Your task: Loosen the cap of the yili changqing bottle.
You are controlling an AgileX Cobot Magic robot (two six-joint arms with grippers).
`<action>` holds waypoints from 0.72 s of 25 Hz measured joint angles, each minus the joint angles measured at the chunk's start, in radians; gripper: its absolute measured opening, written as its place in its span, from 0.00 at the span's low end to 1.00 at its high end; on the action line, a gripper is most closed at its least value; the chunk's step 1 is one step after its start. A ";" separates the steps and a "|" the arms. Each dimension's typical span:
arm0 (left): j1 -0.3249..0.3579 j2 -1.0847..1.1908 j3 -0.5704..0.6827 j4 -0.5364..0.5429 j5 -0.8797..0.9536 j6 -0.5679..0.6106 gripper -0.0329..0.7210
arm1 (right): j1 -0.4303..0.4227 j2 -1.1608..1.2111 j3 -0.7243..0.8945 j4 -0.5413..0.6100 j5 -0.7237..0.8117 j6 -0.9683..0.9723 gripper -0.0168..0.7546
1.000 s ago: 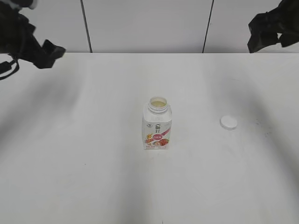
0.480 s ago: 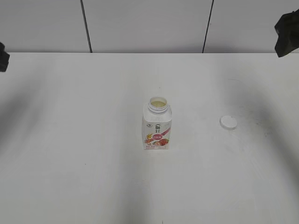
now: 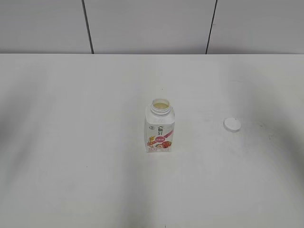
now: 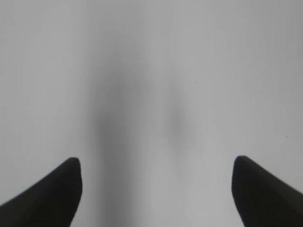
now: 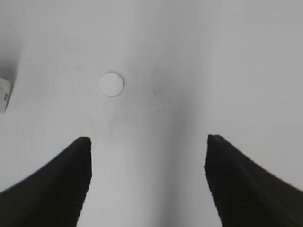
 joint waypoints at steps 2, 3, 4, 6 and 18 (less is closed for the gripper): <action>0.000 -0.078 0.037 -0.034 0.019 0.008 0.82 | 0.000 -0.056 0.059 0.002 0.000 0.000 0.78; 0.000 -0.113 0.061 -0.044 0.025 0.012 0.82 | 0.000 -0.089 0.093 0.005 0.000 0.000 0.78; 0.000 -0.157 0.084 -0.053 0.027 0.014 0.82 | 0.000 -0.122 0.127 0.007 0.000 0.000 0.78; 0.000 -0.248 0.140 -0.060 0.034 0.018 0.82 | 0.000 -0.184 0.187 0.009 0.000 0.000 0.78; 0.000 -0.689 0.332 -0.070 0.201 0.020 0.82 | 0.000 -0.564 0.535 0.013 -0.030 0.001 0.78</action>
